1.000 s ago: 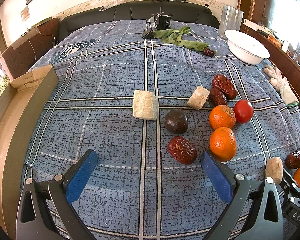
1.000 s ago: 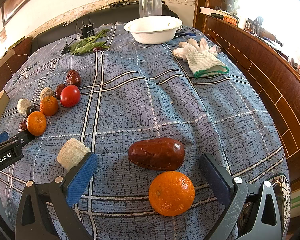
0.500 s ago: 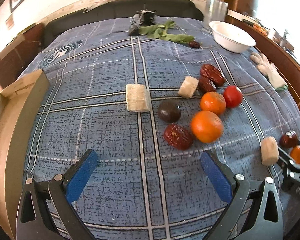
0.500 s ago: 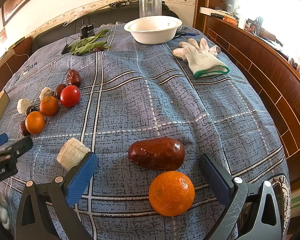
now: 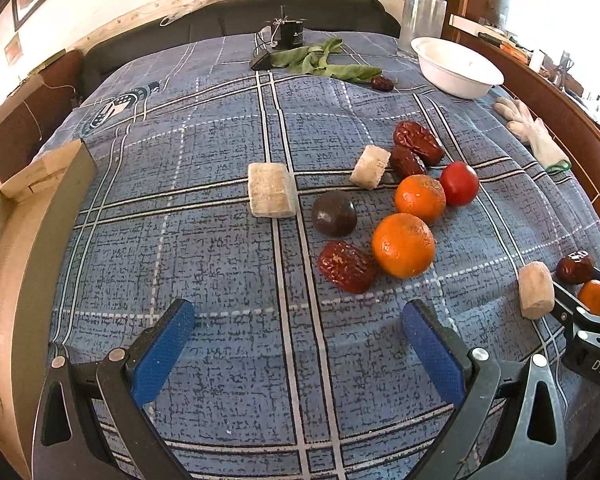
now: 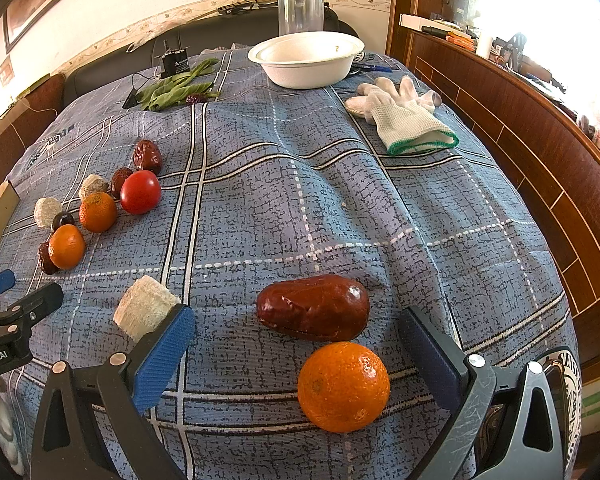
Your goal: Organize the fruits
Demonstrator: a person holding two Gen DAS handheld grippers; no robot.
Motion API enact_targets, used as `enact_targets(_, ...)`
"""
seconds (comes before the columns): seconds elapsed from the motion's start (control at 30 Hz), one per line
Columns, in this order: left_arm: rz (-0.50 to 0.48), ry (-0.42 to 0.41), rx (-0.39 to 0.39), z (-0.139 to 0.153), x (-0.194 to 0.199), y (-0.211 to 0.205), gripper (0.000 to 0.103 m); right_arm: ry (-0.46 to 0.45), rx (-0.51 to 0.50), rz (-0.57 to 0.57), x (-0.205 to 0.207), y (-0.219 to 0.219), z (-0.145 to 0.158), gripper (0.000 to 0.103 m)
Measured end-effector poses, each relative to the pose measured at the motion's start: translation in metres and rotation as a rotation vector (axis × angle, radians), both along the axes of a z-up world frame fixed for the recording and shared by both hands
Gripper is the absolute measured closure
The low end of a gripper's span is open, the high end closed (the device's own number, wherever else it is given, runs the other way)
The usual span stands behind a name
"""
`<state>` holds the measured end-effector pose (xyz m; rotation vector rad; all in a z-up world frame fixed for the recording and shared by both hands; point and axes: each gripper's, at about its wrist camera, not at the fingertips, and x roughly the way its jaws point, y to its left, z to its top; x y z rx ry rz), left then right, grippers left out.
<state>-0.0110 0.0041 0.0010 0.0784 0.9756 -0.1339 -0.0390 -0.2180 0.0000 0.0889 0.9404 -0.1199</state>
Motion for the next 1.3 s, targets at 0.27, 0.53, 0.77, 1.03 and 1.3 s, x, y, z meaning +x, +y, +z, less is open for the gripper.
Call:
enact_targets(0.27,-0.016,0.023,0.001,0.000,0.003,0.001,0.000,0.000,0.000,0.000,0.000,0.000,0.000,0.000)
enact_targets(0.53,0.036,-0.072,-0.135,0.056,-0.034,0.038,0.018,0.073,0.030,0.055,0.005,-0.003,0.002,0.000)
enact_targets(0.77,0.107,-0.399,-0.134,0.151,-0.107,0.079,0.018,0.074,0.016,0.040,0.004,0.000,0.002,0.000)
enact_targets(1.03,0.167,-0.635,-0.211,0.234,-0.182,0.132,0.016,-0.156,0.096,0.015,-0.047,0.001,0.063,0.000)
enact_targets(1.3,0.189,-0.850,-0.142,0.332,-0.216,0.157,0.000,-0.447,0.102,0.048,-0.096,0.002,0.223,0.000)
